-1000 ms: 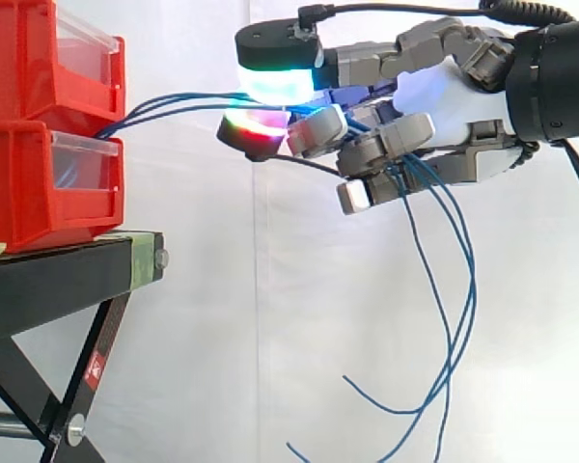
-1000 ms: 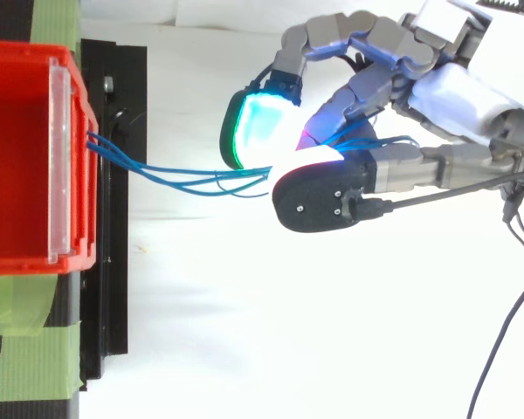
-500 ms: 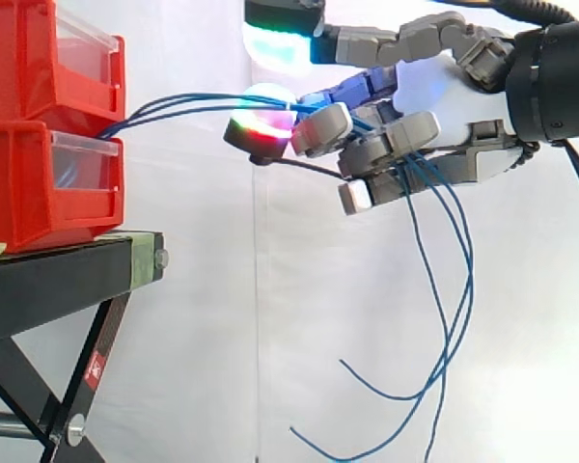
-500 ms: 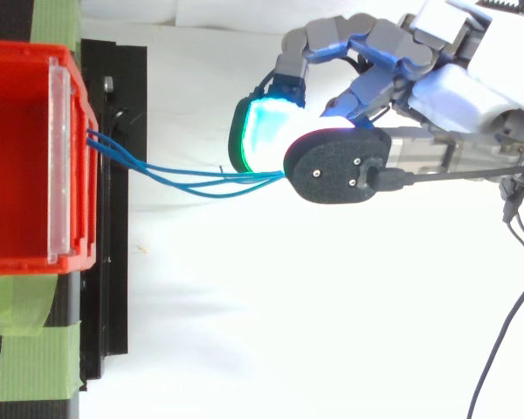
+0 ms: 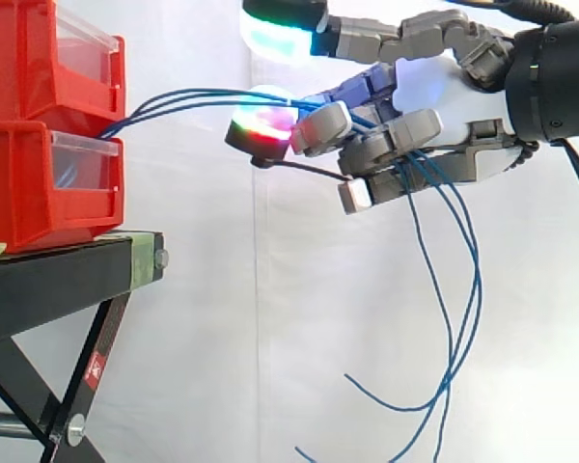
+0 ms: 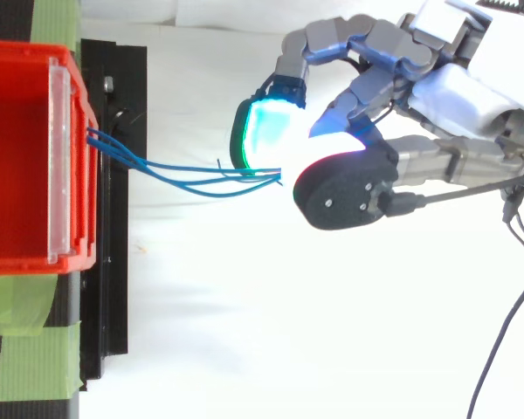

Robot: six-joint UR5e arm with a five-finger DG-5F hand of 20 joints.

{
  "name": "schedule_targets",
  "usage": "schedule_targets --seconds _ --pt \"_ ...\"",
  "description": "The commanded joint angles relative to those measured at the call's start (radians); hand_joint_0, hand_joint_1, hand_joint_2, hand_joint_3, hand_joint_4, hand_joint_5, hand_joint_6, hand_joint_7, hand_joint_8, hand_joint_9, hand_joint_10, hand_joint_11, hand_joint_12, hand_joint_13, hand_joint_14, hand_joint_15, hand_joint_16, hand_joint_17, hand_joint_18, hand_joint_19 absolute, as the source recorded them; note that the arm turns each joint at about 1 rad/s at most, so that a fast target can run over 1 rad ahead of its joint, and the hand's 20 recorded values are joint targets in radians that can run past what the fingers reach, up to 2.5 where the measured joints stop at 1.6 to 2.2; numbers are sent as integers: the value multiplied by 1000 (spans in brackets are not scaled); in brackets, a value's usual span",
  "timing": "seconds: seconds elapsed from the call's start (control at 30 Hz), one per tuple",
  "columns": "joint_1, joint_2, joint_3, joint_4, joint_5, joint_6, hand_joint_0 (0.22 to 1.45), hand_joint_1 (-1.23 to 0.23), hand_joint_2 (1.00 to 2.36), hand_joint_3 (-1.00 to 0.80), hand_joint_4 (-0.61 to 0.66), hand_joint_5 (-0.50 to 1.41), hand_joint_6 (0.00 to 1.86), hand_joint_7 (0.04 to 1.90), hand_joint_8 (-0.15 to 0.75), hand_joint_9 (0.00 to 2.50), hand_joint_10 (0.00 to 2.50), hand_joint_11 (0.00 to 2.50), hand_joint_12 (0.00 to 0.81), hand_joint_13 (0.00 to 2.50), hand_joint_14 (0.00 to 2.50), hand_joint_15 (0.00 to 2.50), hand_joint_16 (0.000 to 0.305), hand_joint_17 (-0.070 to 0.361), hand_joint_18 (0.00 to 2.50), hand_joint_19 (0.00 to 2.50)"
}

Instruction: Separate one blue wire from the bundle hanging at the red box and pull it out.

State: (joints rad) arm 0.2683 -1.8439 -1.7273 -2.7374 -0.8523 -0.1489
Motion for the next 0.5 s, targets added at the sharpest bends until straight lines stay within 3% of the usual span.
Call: schedule_targets --seconds 0.0,0.47 --pt "0 0 0 -1 -1 2 488 -793 1000 -500 242 -211 752 1147 335 995 386 1870 373 1005 2500 923 54 121 942 1225" --pt "5 0 0 -4 -2 32 584 -832 1000 -500 214 -223 764 1169 308 908 341 1913 347 968 2476 976 48 108 881 1249"
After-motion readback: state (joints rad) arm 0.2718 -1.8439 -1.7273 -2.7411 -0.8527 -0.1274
